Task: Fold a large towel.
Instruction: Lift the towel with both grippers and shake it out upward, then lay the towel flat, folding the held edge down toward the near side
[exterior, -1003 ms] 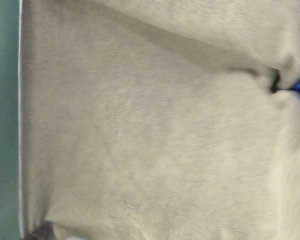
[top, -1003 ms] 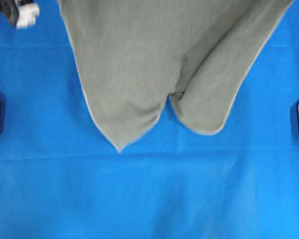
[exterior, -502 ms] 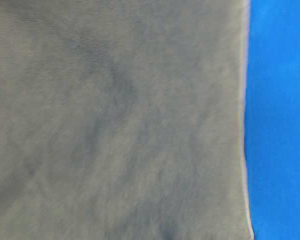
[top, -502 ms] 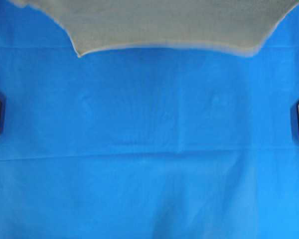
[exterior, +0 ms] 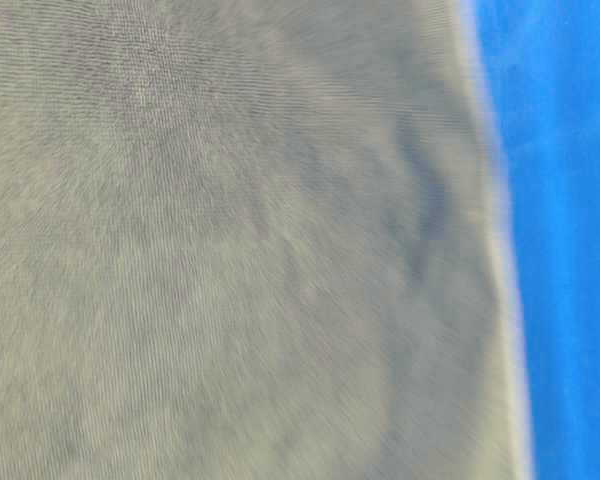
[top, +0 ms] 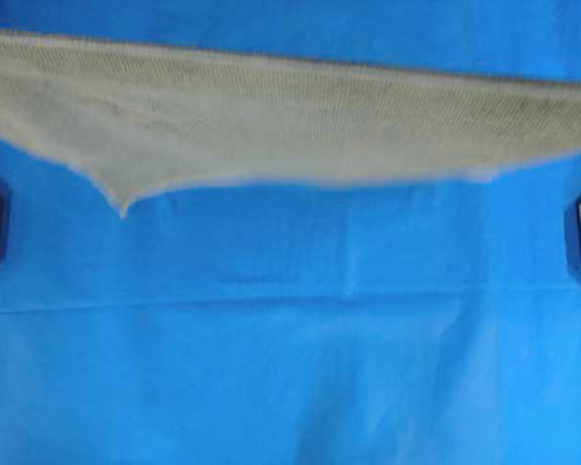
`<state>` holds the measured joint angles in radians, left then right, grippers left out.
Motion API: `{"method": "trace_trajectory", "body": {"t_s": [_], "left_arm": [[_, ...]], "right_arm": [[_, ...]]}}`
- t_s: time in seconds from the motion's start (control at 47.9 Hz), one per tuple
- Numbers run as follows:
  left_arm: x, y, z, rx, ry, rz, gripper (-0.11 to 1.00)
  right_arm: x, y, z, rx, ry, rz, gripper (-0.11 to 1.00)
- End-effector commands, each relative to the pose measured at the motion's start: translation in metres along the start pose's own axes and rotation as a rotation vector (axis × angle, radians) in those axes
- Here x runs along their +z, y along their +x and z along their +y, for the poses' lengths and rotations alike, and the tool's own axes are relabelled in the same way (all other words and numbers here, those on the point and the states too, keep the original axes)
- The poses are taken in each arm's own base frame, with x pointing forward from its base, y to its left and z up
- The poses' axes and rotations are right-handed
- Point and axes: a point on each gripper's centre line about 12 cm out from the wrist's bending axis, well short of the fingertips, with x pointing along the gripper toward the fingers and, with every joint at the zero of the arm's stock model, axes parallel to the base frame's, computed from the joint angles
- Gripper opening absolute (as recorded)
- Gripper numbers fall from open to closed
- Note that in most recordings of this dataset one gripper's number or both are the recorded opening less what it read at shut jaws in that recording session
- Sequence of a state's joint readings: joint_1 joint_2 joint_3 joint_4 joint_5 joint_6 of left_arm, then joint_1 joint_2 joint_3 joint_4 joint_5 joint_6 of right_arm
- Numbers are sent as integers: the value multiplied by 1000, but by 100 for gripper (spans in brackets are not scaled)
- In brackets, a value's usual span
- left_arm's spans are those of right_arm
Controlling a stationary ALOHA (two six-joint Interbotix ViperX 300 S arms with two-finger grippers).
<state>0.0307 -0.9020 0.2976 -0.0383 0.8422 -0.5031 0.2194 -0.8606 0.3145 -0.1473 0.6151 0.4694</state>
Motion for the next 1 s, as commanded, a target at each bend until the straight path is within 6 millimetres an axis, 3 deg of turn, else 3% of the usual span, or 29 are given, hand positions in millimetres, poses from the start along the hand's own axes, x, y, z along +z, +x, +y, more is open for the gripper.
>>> {"method": "trace_trajectory", "body": {"t_s": [0.0,0.23,0.313,0.481,0.627,0.815,0.982], "left_arm": [[6,0,-4,-9,-17,-14,0],[5,8,0,18,-15,1,0],[6,14,9,66,-15,-10,0],[2,33,49,251,-33,7,0],[-19,59,100,420,-44,82,0],[-48,89,160,553,-37,151,0],[-45,95,209,662,46,157,0]], "right_arm": [[8,0,5,22,3,-29,0],[8,1,2,5,-6,-30,0],[8,0,-8,-61,-7,-19,0],[-8,-2,-63,-401,36,85,0],[-49,1,-125,-739,107,245,0],[-93,2,-190,-1005,97,384,0],[-98,-3,-231,-1128,13,362,0]]}}
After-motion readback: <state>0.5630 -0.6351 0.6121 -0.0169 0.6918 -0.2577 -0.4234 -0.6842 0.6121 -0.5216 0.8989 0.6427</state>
